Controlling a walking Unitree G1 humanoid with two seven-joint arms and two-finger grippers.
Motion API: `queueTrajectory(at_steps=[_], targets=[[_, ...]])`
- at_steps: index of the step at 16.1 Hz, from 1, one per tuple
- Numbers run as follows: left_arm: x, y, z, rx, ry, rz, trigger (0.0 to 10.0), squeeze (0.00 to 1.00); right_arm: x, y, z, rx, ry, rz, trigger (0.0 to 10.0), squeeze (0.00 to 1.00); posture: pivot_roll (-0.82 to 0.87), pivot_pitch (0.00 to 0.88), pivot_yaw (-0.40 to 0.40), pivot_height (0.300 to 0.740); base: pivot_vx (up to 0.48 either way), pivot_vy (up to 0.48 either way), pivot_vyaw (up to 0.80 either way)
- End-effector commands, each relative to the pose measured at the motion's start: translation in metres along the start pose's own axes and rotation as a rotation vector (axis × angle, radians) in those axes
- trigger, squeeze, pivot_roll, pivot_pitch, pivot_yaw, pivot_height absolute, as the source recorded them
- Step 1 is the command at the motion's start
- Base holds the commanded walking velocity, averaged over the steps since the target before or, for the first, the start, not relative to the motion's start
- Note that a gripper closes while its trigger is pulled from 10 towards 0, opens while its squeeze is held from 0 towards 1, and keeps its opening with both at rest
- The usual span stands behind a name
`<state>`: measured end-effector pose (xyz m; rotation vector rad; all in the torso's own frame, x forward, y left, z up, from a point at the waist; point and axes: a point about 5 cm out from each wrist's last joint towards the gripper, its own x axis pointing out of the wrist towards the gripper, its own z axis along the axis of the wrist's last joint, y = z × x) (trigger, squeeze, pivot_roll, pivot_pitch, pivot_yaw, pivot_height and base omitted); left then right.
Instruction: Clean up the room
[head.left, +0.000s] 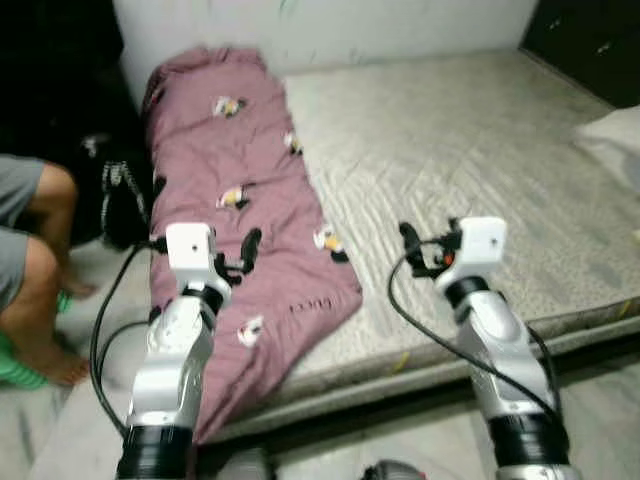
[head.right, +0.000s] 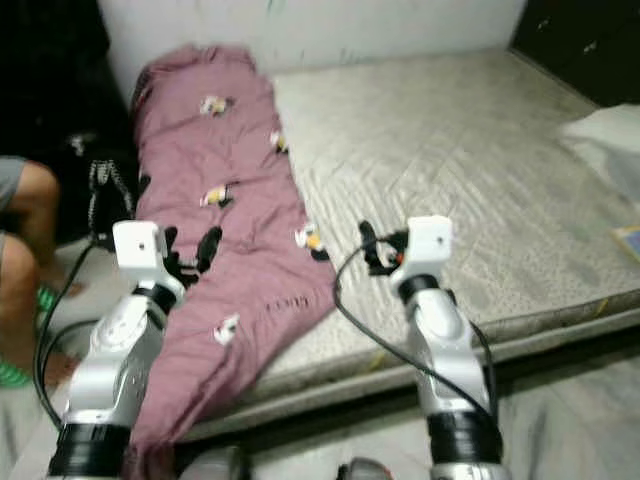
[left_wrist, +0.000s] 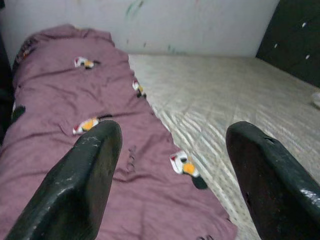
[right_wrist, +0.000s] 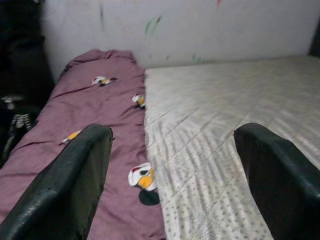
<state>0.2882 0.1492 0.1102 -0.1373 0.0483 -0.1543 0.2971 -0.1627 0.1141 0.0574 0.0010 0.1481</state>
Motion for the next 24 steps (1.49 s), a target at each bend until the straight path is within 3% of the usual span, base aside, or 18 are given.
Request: queueTrajectory(at_steps=[1,6,7,10,20,24], targets=[[-0.001,0.009,0.003,0.033,-0.011,0.030,10.0,0.00,0.003,0.009,0.004,0.013,-0.019,0.021,10.0,0.00,-0.03,0.000,-0.001,0.740,0.000,0.000,0.00],[-0.002,0.010,0.002,0.032,-0.009,0.047,10.0,0.00,0.004,0.007,0.005,-0.006,-0.016,0.010,10.0,0.00,-0.03,0.000,-0.008,0.740,0.000,0.000,0.00],[-0.005,0.019,0.000,0.033,0.006,0.118,10.0,0.00,0.004,0.006,0.005,-0.005,-0.013,0.005,10.0,0.00,-0.03,0.000,-0.007,0.740,0.000,0.000,0.00],[-0.014,0.031,-0.003,0.025,0.015,0.152,10.0,0.00,-0.001,0.006,0.003,-0.001,-0.006,-0.005,10.0,0.00,-0.03,0.000,-0.004,0.740,0.000,0.000,0.00],[-0.013,0.031,-0.003,0.006,0.029,0.164,10.0,0.00,-0.001,0.008,0.004,-0.007,-0.006,-0.004,10.0,0.00,-0.04,0.000,0.000,0.732,0.000,0.000,0.00],[-0.013,0.029,0.000,0.079,-0.002,0.137,10.0,0.00,0.000,0.008,0.004,-0.010,-0.002,0.003,10.0,0.00,-0.04,0.000,-0.007,0.689,0.000,0.000,0.00]])
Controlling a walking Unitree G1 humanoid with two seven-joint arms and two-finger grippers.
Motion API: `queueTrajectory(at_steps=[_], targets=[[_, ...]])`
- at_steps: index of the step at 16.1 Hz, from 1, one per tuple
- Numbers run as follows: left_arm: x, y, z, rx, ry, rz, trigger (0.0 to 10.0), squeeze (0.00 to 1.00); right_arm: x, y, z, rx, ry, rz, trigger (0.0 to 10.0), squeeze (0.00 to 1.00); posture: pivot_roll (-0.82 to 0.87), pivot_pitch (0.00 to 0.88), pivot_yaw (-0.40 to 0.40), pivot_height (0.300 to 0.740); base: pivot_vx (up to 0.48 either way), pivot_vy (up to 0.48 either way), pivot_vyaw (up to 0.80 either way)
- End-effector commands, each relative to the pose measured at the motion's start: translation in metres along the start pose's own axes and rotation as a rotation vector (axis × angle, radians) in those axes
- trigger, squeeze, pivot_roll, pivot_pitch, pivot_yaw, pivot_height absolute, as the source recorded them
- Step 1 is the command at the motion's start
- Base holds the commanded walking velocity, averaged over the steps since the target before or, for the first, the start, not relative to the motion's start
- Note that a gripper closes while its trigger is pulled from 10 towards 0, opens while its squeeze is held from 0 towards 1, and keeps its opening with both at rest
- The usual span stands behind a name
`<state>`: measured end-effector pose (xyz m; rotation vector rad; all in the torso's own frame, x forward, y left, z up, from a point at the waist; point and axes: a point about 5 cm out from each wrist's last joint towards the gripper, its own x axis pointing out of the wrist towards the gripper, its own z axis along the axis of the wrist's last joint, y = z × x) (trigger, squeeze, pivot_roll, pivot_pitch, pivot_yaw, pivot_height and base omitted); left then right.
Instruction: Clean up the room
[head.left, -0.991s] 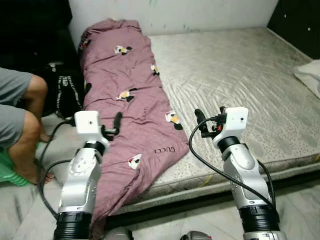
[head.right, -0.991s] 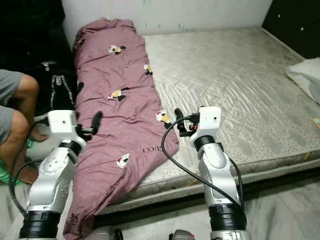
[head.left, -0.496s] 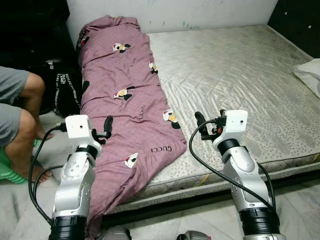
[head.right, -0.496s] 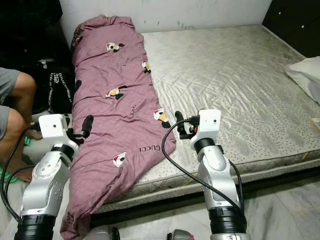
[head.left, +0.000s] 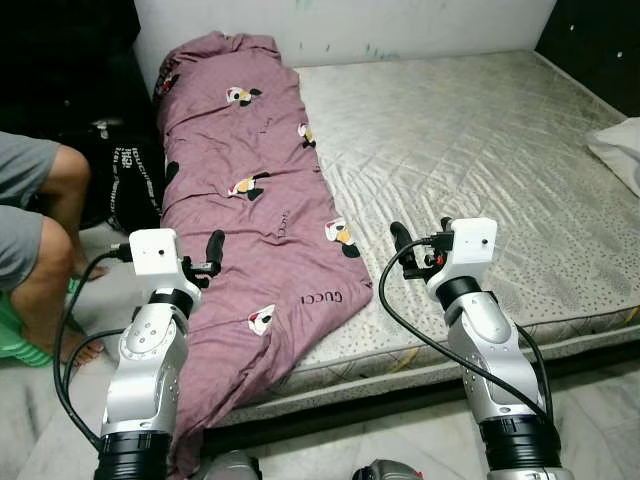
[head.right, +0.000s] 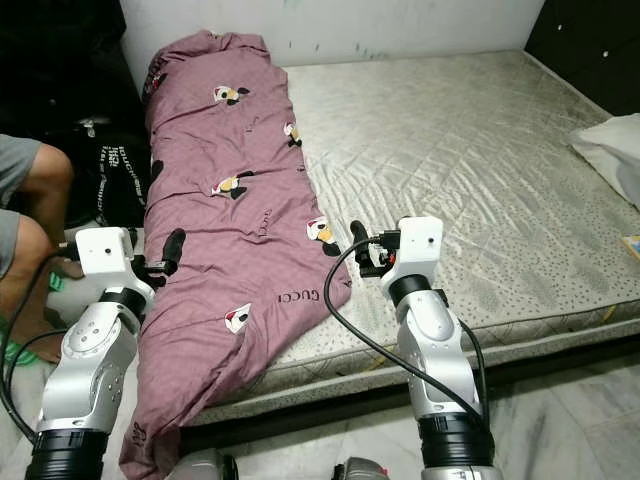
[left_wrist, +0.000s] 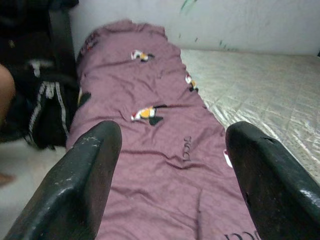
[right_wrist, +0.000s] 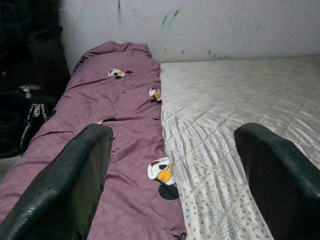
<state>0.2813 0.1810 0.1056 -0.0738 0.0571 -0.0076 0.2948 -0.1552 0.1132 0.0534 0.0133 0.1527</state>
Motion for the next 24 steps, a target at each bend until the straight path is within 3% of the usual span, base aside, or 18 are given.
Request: queueTrajectory(at_steps=[1,9,17,24], targets=[[-0.0012,-0.0016,0.0007,0.016,-0.006,-0.010,10.0,0.00,0.0009,-0.0001,0.0057,-0.007,-0.015,-0.001,10.0,0.00,-0.04,0.000,-0.006,0.685,0.000,0.000,0.00],[0.0006,-0.0023,-0.0060,0.015,0.017,-0.019,10.0,0.00,-0.0002,0.0020,0.0007,-0.011,0.000,0.013,10.0,0.00,-0.04,0.000,-0.004,0.613,0.000,0.000,0.00],[-0.0006,-0.0049,0.0001,-0.034,-0.017,-0.061,10.0,0.00,0.0014,0.0014,-0.0011,-0.012,0.021,0.019,10.0,0.00,-0.03,0.000,-0.014,0.613,0.000,0.000,0.00],[-0.0015,-0.0064,0.0001,-0.046,-0.018,-0.082,10.0,0.00,0.0020,0.0037,0.0005,-0.027,0.016,0.044,10.0,0.00,-0.04,0.000,-0.011,0.613,0.317,0.000,0.00]])
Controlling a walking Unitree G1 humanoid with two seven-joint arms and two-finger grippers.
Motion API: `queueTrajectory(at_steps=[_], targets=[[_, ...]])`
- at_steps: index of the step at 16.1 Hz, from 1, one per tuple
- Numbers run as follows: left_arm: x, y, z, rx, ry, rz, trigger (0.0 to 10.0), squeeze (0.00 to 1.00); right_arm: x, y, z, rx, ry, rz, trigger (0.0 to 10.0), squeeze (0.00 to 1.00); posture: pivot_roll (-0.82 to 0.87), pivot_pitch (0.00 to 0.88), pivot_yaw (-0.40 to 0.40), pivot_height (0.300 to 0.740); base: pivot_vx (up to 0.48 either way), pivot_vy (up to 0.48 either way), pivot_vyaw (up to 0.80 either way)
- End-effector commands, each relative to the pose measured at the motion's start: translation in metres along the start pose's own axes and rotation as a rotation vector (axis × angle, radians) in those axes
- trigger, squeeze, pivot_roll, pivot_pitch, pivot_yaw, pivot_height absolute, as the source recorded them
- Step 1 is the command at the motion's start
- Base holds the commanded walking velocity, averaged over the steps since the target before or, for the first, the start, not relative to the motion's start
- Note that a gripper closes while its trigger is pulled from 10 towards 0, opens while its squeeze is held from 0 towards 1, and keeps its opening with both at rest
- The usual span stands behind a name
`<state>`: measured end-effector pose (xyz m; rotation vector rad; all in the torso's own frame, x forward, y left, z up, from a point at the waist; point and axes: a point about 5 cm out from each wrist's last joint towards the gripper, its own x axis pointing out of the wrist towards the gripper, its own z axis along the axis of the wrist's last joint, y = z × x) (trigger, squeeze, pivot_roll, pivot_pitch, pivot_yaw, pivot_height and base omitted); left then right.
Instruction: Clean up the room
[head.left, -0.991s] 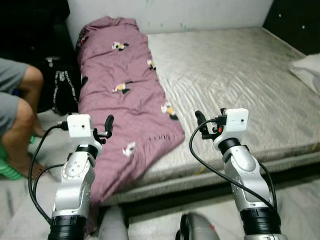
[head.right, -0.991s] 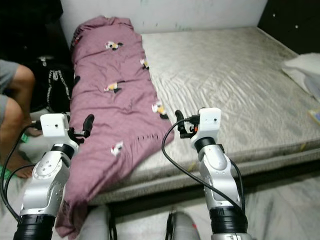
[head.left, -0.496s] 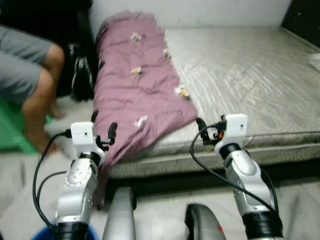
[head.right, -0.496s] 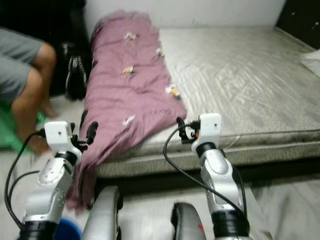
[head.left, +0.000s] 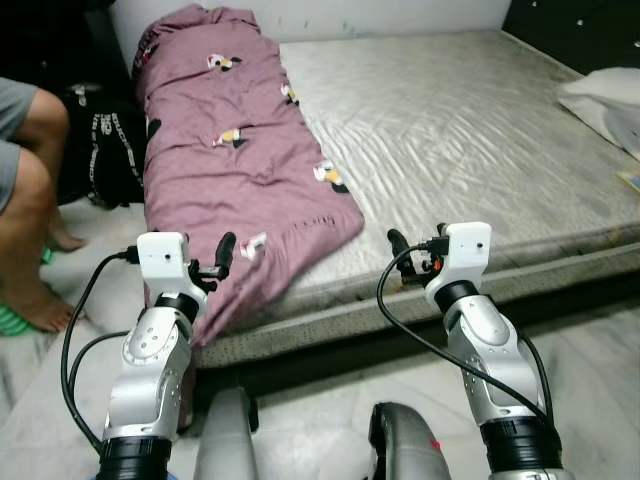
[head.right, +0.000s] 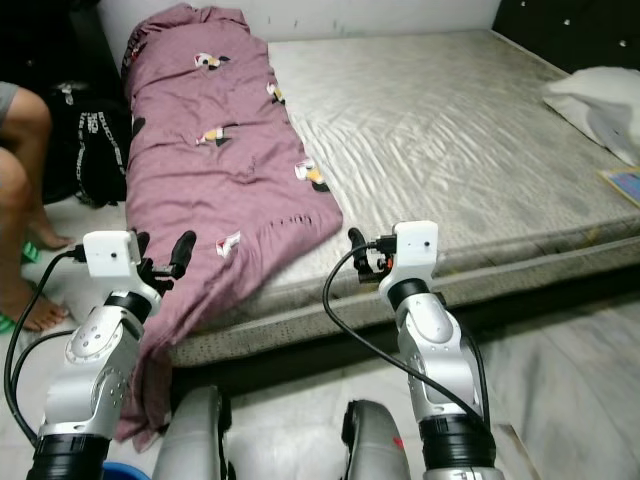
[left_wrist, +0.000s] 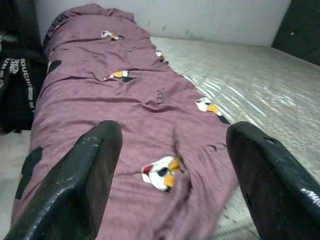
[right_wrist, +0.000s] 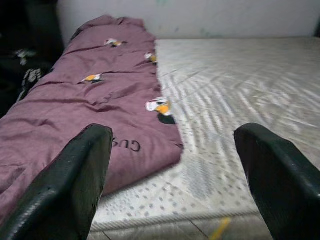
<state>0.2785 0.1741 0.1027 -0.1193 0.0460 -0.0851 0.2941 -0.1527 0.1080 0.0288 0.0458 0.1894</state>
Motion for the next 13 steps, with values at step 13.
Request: queueTrajectory(at_steps=[13], targets=[[0.0012,0.0028,-0.0027,0.003,0.051,0.022,10.0,0.00,0.0016,0.0026,0.0047,-0.009,-0.010,0.015,10.0,0.00,-0.03,0.000,-0.012,0.613,0.216,0.000,0.13]])
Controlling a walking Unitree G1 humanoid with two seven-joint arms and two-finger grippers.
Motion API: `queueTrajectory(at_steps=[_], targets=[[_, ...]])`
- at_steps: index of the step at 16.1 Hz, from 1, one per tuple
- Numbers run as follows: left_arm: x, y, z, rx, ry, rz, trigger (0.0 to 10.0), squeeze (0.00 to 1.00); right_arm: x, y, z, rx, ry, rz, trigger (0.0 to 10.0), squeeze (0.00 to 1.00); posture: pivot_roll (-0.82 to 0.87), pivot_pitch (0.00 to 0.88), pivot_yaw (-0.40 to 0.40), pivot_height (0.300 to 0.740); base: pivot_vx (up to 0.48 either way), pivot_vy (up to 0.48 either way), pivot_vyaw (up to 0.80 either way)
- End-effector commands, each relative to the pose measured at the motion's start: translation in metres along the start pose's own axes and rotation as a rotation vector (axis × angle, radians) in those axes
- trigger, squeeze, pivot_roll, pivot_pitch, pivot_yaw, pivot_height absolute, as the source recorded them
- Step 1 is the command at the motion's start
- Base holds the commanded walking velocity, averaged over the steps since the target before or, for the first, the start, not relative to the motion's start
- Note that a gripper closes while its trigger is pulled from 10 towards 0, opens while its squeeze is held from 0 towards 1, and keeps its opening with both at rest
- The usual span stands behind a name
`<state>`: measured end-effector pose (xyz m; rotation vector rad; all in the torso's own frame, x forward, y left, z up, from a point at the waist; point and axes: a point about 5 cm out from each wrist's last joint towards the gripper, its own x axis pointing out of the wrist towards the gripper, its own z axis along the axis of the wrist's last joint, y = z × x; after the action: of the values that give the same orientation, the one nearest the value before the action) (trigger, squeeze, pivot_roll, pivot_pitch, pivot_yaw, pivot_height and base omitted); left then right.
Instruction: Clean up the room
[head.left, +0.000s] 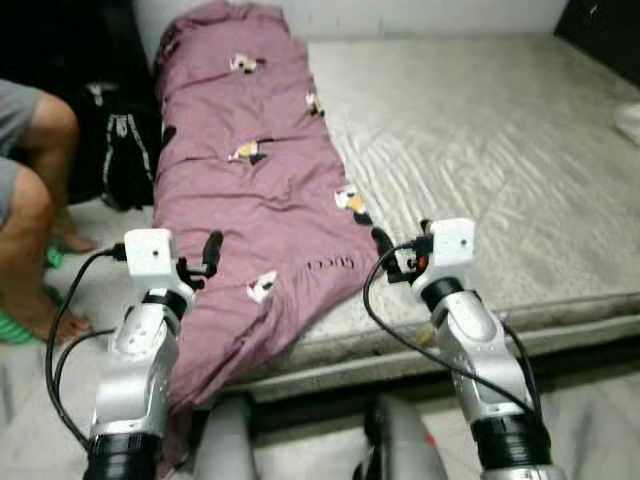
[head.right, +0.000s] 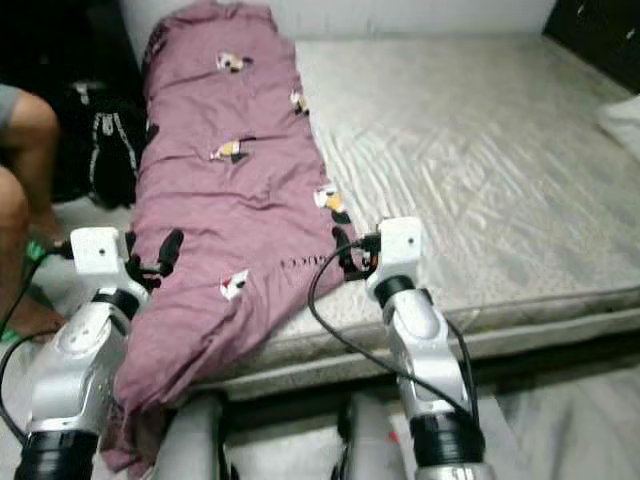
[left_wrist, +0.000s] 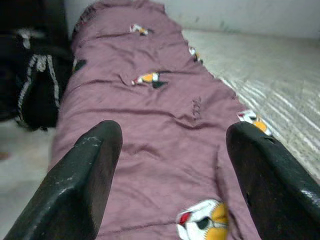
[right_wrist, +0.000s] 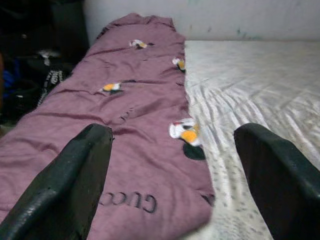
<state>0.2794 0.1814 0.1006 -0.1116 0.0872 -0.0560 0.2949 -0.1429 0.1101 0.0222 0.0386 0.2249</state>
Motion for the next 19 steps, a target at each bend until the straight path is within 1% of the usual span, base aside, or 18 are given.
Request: queueTrajectory(at_steps=[1,3,4,5,6,7,8,9,10,11,12,13,15,18,19], targets=[[0.001,-0.002,-0.001,-0.019,0.011,-0.001,10.0,0.00,-0.002,-0.008,0.002,0.001,-0.002,-0.022,10.0,0.00,-0.03,0.000,-0.016,0.613,0.000,0.000,0.00],[-0.003,0.005,-0.001,0.005,0.003,0.024,10.0,0.00,-0.007,-0.010,0.003,-0.003,-0.004,-0.033,10.0,0.00,-0.03,0.000,-0.032,0.613,0.000,0.000,0.00],[-0.004,0.011,-0.004,0.012,0.012,0.039,10.0,0.00,-0.013,-0.013,0.003,-0.005,-0.001,-0.038,10.0,0.00,-0.04,0.000,-0.041,0.608,0.000,0.000,0.00],[-0.008,0.016,-0.009,0.026,0.024,0.056,10.0,0.00,-0.023,-0.013,0.000,0.007,0.005,-0.041,10.0,0.00,-0.04,0.000,-0.045,0.593,0.000,0.000,0.00],[-0.010,0.024,-0.007,0.025,0.026,0.087,10.0,0.00,-0.040,-0.016,0.003,0.013,0.027,-0.057,10.0,0.00,-0.06,0.000,-0.055,0.568,0.000,0.000,0.00],[-0.009,0.025,-0.008,0.025,0.028,0.089,10.0,0.00,-0.043,-0.016,0.002,0.007,0.033,-0.050,10.0,0.00,-0.08,0.013,-0.047,0.558,0.000,0.000,0.00],[-0.006,0.027,-0.013,0.036,0.041,0.088,10.0,0.00,-0.050,-0.017,-0.007,-0.010,0.060,-0.043,10.0,0.00,-0.09,0.015,-0.058,0.543,0.000,0.000,0.00],[-0.005,0.027,-0.014,0.042,0.043,0.087,10.0,0.00,-0.051,-0.019,-0.009,-0.018,0.070,-0.046,10.0,0.00,-0.09,0.015,-0.058,0.538,0.000,0.000,0.00],[0.000,0.028,-0.011,0.043,0.040,0.090,10.0,0.00,-0.052,-0.024,-0.008,-0.007,0.076,-0.082,10.0,0.00,-0.09,0.027,-0.077,0.538,0.000,0.000,0.00],[0.009,0.021,-0.006,0.006,0.025,0.083,10.0,0.00,-0.054,-0.024,-0.004,-0.017,0.087,-0.053,10.0,0.00,-0.10,0.057,-0.078,0.538,0.000,0.000,0.00],[0.013,0.016,-0.007,0.003,0.023,0.090,10.0,0.00,-0.059,-0.025,-0.008,-0.045,0.116,-0.044,10.0,0.00,-0.10,0.052,-0.082,0.538,0.000,0.000,0.00],[0.016,0.013,-0.009,0.002,0.034,0.109,10.0,0.00,-0.062,-0.029,-0.008,-0.048,0.130,-0.060,10.0,0.00,-0.10,0.057,-0.083,0.538,0.000,0.000,0.00],[0.022,0.010,-0.014,0.002,0.058,0.078,10.0,0.00,-0.071,-0.036,-0.005,-0.065,0.135,-0.087,10.0,0.00,-0.13,0.069,-0.073,0.538,0.000,0.000,0.00],[0.037,0.017,-0.017,-0.014,0.086,0.119,10.0,0.00,-0.091,-0.044,-0.008,-0.080,0.176,-0.119,10.0,0.00,-0.16,0.082,-0.060,0.538,0.000,0.000,0.00],[0.040,0.019,-0.015,-0.013,0.075,0.137,10.0,0.00,-0.094,-0.046,-0.008,-0.083,0.182,-0.129,10.0,0.00,-0.16,0.079,-0.057,0.538,0.000,0.000,0.00]])
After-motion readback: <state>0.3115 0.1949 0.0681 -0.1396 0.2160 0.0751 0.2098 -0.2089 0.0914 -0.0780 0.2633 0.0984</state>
